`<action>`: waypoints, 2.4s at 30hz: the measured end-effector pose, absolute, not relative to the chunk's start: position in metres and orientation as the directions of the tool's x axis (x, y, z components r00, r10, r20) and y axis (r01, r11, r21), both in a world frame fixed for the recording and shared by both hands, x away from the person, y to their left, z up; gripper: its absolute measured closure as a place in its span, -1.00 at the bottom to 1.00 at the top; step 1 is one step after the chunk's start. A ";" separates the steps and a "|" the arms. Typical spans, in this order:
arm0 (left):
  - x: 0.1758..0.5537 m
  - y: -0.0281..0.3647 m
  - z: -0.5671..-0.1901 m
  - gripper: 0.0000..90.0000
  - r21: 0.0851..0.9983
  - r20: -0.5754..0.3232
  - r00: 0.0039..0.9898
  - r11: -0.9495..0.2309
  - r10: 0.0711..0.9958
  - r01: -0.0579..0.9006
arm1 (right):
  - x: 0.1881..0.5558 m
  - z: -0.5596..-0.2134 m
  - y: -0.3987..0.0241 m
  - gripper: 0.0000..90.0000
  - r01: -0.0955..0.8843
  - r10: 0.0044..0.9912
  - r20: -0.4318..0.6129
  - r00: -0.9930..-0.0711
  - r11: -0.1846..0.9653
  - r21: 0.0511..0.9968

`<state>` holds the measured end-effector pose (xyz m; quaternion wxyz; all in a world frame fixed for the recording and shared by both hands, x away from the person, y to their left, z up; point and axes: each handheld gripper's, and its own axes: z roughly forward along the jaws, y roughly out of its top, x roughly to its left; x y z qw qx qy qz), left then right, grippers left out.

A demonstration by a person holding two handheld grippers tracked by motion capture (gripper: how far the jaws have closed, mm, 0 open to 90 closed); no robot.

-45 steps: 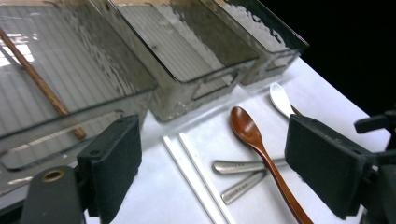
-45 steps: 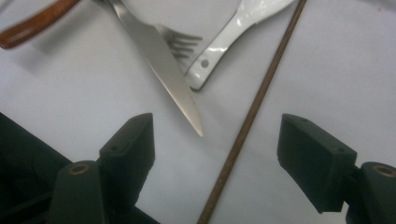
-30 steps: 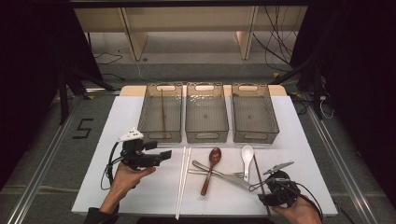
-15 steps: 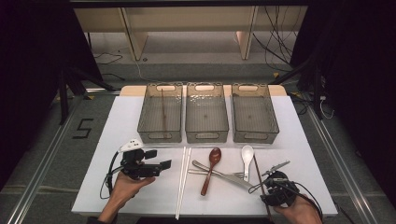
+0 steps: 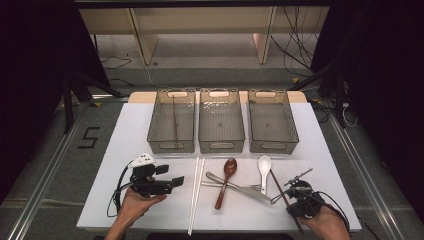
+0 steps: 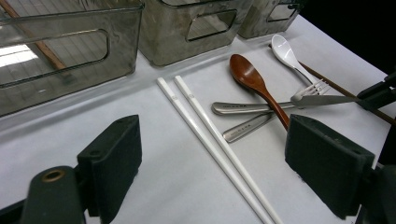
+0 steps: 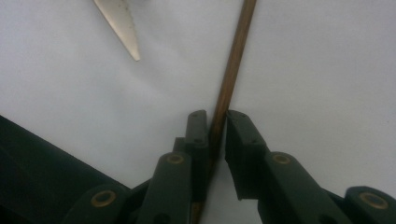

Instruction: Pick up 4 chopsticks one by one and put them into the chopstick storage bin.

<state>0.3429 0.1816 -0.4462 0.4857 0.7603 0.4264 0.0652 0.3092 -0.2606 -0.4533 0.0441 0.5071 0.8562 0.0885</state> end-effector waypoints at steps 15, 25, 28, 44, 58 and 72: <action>0.343 0.182 -0.447 -0.59 0.794 -0.315 0.626 -0.163 0.713 0.586 | 0.315 -0.452 -0.271 0.89 0.876 0.891 0.016 -0.454 0.443 0.194; 0.343 0.183 -0.446 -0.59 0.795 -0.313 0.626 -0.164 0.714 0.585 | 0.312 -0.444 -0.283 0.90 0.871 0.891 0.003 -0.454 0.443 0.212; 0.343 0.183 -0.446 -0.59 0.794 -0.314 0.626 -0.164 0.714 0.585 | 0.311 -0.442 -0.283 0.90 0.866 0.888 -0.005 -0.460 0.450 0.221; 0.344 0.184 -0.446 -0.58 0.791 -0.323 0.615 -0.151 0.719 0.593 | 0.302 -0.419 -0.294 0.90 0.839 0.889 -0.017 -0.458 0.438 0.324; 0.343 0.177 -0.442 -0.58 0.781 -0.368 0.603 -0.116 0.708 0.613 | 0.307 -0.405 -0.240 0.90 0.699 0.816 0.027 -0.577 0.476 0.533; 0.344 0.152 -0.438 -0.58 0.734 -0.491 0.578 -0.047 0.652 0.677 | 0.317 -0.404 -0.185 0.90 0.615 0.755 0.022 -0.655 0.516 0.596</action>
